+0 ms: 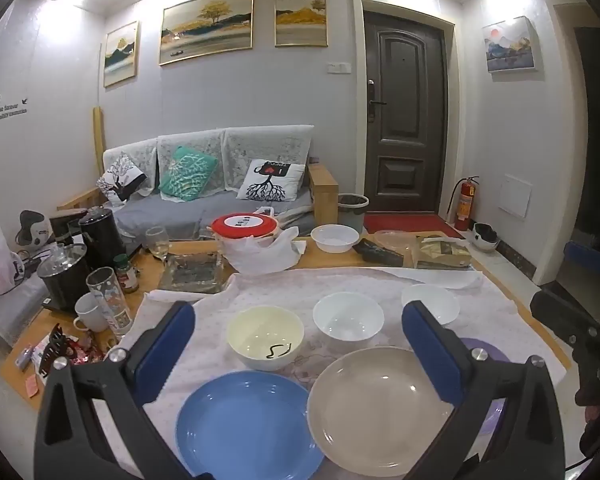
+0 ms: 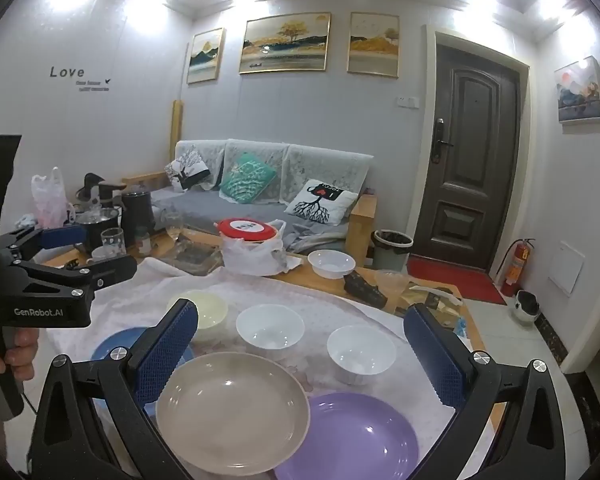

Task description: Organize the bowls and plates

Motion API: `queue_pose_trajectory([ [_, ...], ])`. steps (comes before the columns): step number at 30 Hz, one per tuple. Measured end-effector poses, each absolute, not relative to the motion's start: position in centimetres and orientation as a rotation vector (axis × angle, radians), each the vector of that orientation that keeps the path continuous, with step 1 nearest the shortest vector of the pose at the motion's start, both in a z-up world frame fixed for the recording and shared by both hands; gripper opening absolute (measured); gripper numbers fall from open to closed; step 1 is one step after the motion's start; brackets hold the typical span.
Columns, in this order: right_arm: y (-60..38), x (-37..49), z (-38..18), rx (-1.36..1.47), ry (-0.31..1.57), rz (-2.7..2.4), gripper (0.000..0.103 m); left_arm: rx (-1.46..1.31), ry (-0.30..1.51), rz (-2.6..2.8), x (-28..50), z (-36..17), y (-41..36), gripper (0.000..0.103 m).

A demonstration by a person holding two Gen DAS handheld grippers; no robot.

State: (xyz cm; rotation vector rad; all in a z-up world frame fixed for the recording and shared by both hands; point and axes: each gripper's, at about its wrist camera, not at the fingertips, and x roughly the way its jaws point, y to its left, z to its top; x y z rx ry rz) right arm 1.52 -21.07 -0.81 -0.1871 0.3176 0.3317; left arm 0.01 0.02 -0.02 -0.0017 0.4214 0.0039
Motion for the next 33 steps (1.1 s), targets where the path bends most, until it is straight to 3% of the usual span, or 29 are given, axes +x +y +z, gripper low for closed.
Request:
queue_pose_trajectory([
  [33, -20.3, 1.5, -1.4, -0.167, 0.331, 0.345, 0.102, -0.006, 0.441, 0.045, 0.7, -0.4, 0.5, 0.103],
])
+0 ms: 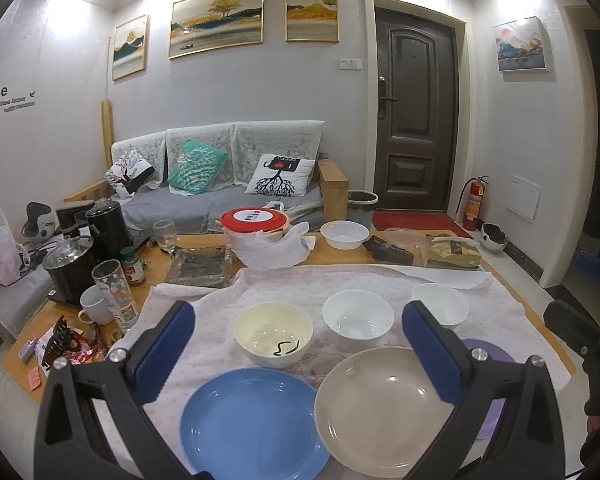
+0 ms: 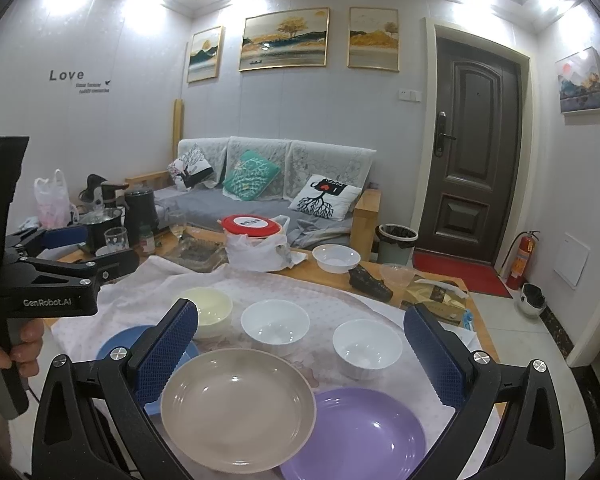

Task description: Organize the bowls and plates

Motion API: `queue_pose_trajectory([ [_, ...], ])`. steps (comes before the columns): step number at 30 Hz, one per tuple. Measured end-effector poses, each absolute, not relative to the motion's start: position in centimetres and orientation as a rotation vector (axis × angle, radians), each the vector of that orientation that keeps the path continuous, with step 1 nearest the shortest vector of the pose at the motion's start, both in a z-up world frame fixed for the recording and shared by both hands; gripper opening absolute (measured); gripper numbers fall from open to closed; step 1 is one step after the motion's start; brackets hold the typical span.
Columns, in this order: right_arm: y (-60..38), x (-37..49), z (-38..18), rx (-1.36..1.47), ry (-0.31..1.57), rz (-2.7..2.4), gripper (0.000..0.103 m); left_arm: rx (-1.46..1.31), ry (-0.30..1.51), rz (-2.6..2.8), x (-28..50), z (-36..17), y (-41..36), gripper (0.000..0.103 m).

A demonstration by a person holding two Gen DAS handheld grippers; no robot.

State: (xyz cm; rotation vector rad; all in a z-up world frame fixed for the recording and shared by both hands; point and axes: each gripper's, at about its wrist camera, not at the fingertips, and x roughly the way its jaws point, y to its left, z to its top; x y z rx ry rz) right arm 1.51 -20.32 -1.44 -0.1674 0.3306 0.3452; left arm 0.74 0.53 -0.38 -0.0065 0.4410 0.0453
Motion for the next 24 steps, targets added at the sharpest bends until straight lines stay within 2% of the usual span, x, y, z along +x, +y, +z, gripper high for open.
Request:
queue_pose_trajectory([
  [24, -20.12, 1.96, -2.19, -0.159, 0.336, 0.346, 0.102, -0.007, 0.438, 0.049, 0.71, -0.33, 0.66, 0.103],
])
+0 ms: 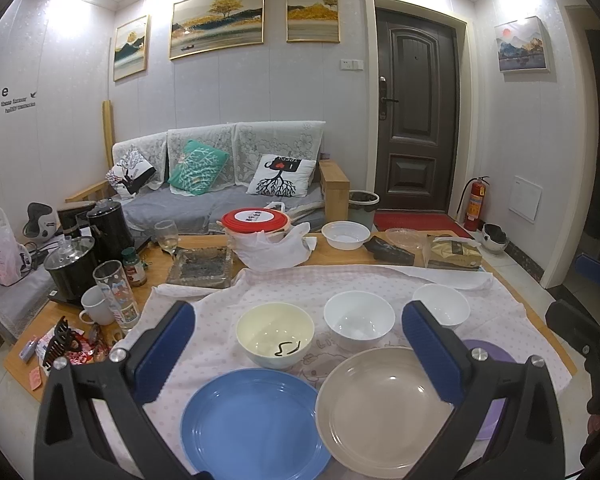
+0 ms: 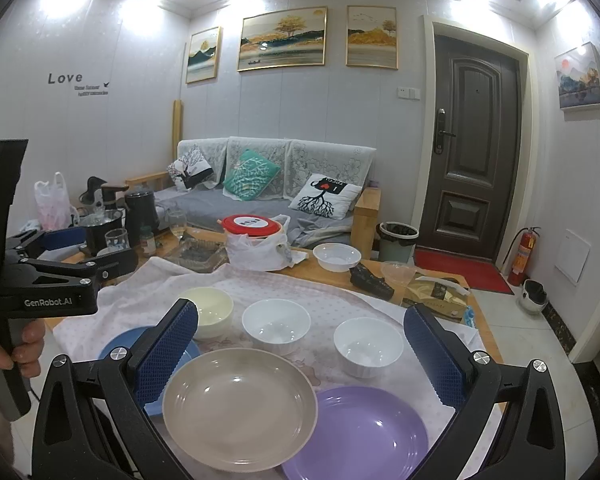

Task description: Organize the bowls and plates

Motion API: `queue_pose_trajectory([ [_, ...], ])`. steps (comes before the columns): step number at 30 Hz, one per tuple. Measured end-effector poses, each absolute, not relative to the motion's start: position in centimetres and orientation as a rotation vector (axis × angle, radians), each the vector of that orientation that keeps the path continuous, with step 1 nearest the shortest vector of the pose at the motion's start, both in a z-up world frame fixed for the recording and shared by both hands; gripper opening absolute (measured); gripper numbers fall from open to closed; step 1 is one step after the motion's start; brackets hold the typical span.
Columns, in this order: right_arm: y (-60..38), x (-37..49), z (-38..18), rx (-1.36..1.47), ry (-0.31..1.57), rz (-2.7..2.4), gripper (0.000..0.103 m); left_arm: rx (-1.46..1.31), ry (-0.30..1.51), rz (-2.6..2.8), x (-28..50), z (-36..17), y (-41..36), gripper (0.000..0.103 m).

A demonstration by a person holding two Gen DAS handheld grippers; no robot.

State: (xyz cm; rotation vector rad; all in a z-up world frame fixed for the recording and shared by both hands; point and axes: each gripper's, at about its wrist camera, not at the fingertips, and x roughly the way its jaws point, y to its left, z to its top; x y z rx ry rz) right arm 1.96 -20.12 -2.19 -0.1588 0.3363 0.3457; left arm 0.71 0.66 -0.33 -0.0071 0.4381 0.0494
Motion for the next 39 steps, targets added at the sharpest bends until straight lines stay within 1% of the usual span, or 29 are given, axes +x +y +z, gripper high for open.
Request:
queue_pose_trajectory([
  [16, -20.3, 2.0, -2.2, -0.156, 0.340, 0.347, 0.102, -0.007, 0.441, 0.048, 0.8, -0.4, 0.5, 0.103],
  [20, -19.9, 2.1, -3.1, -0.151, 0.358, 0.350, 0.102, -0.007, 0.445, 0.047, 0.8, -0.5, 0.5, 0.103],
  [31, -21.0, 1.9, -3.3, -0.078, 0.385, 0.354, 0.101, -0.002, 0.472, 0.021, 1.6, -1.2, 0.8, 0.103],
  [32, -21.0, 1.9, -3.4, -0.080, 0.391, 0.355, 0.100, -0.003, 0.473, 0.015, 1.7, -1.3, 0.8, 0.103],
  [34, -21.1, 2.2, -4.1, -0.086, 0.416, 0.353, 0.093, -0.009, 0.472, -0.024, 1.9, -1.5, 1.1, 0.103],
  [36, -21.4, 2.8, -4.9, -0.087, 0.456, 0.345, 0.080, -0.018, 0.484, -0.060, 2.4, -2.2, 1.6, 0.102],
  [39, -21.7, 4.3, -7.3, -0.079, 0.549, 0.327, 0.073, -0.036, 0.546, -0.081, 4.0, -4.0, 2.3, 0.102],
])
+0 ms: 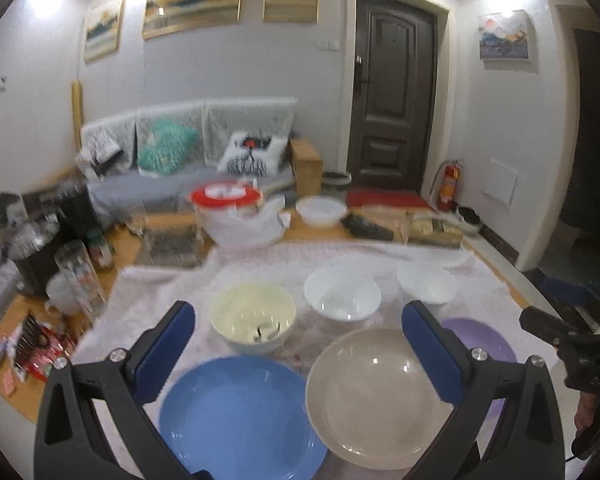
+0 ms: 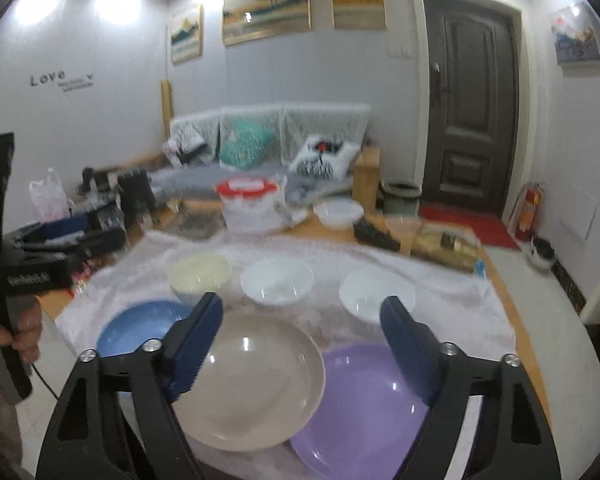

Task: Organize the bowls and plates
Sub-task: 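Grasp the rim of the beige plate with both tools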

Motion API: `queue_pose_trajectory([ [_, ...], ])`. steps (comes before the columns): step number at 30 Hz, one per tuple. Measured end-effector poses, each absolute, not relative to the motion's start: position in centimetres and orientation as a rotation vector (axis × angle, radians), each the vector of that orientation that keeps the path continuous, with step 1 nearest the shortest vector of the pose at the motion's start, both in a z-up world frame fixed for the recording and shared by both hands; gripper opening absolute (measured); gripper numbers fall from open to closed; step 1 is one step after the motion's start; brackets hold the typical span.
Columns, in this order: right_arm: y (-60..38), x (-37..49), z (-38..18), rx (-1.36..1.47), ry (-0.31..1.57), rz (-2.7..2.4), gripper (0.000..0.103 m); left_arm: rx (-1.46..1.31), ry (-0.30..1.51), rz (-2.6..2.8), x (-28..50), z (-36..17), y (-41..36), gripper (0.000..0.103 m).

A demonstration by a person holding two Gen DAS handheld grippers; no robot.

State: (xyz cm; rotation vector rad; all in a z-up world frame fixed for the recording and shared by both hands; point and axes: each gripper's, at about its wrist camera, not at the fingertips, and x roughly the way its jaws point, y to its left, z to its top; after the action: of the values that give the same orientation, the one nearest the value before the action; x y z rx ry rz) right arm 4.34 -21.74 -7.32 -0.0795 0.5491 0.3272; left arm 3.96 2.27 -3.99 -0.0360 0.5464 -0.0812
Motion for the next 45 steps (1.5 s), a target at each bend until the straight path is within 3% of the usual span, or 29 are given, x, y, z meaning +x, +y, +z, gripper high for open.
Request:
queue_pose_trajectory([
  [3, -22.5, 6.0, -10.6, -0.043, 0.658, 0.307, 0.063, -0.078, 0.657, -0.086, 6.1, -7.2, 3.1, 0.100],
  [7, -23.4, 7.9, -14.7, 0.027, 0.791, 0.286, 0.055, -0.155, 0.788, -0.134, 8.1, -11.8, 3.7, 0.074],
  [10, -23.6, 8.6, -16.8, 0.049, 0.845, 0.288, 0.048, -0.173, 0.861, -0.155, 9.0, -14.4, 3.5, 0.064],
  [14, -23.2, 9.5, -18.4, 0.071, 0.901, 0.300, 0.040, -0.178, 0.913, -0.164, 9.7, -16.6, 2.8, 0.044],
  [23, -22.4, 9.7, -19.3, 0.074, 0.934, 0.319, 0.025, -0.183, 0.961, -0.184, 9.6, -18.4, 2.2, 0.011],
  [45, -26.6, 8.9, -18.5, 0.121, 0.885, 0.271, 0.022, -0.090, 0.967, -0.233, 10.5, -16.9, -3.8, 0.009],
])
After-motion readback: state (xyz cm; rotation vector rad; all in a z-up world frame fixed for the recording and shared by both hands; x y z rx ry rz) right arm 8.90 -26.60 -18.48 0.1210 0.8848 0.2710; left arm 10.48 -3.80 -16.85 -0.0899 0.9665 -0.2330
